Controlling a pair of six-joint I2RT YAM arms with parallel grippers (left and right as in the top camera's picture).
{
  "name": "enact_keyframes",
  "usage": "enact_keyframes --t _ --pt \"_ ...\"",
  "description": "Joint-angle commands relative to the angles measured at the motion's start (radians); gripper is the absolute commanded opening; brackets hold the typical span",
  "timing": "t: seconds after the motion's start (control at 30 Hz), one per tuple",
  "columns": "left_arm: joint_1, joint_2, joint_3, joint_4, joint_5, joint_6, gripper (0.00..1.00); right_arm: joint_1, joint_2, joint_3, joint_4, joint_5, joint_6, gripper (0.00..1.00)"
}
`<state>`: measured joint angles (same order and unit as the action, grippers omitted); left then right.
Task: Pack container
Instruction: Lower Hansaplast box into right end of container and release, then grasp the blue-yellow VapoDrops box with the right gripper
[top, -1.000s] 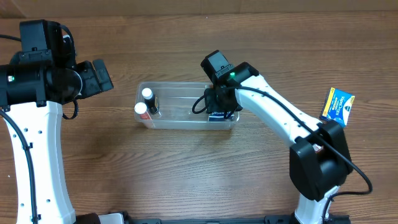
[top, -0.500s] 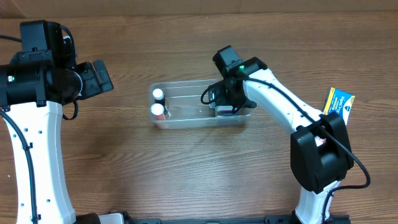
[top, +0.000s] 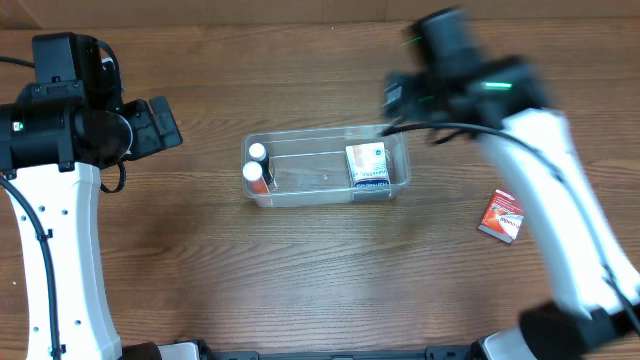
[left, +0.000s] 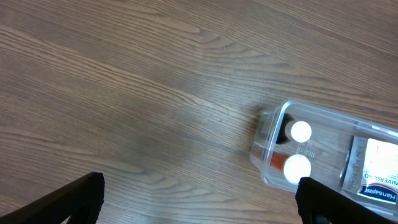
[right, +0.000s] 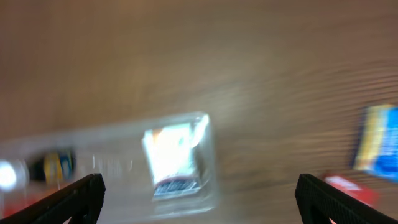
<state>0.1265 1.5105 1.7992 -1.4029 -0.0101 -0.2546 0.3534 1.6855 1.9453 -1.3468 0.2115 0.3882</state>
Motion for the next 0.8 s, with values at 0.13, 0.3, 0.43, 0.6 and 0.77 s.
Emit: enact_keyframes --t 0.13,0.3,0.43,0.6,0.77 --pt "0.004 0.006 -0.006 0.001 0.011 0.016 1.0 -0.501 -0.053 0.027 -0.054 0.025 -0.043 1.0" --pt "0.004 0.006 -0.006 0.001 0.011 0.016 1.0 -0.739 0.088 -0.058 -0.056 -0.093 -0.092 1.0" --pt "0.004 0.006 -0.006 0.001 0.011 0.015 1.0 -0.802 0.208 -0.133 -0.029 -0.109 -0.137 1.0" --pt "0.004 0.006 -0.006 0.001 0.011 0.015 1.0 -0.819 0.355 -0.159 0.019 -0.129 -0.204 1.0" --pt "0.004 0.006 -0.006 0.001 0.011 0.015 1.0 -0.818 0.436 -0.159 0.056 -0.141 -0.241 1.0"
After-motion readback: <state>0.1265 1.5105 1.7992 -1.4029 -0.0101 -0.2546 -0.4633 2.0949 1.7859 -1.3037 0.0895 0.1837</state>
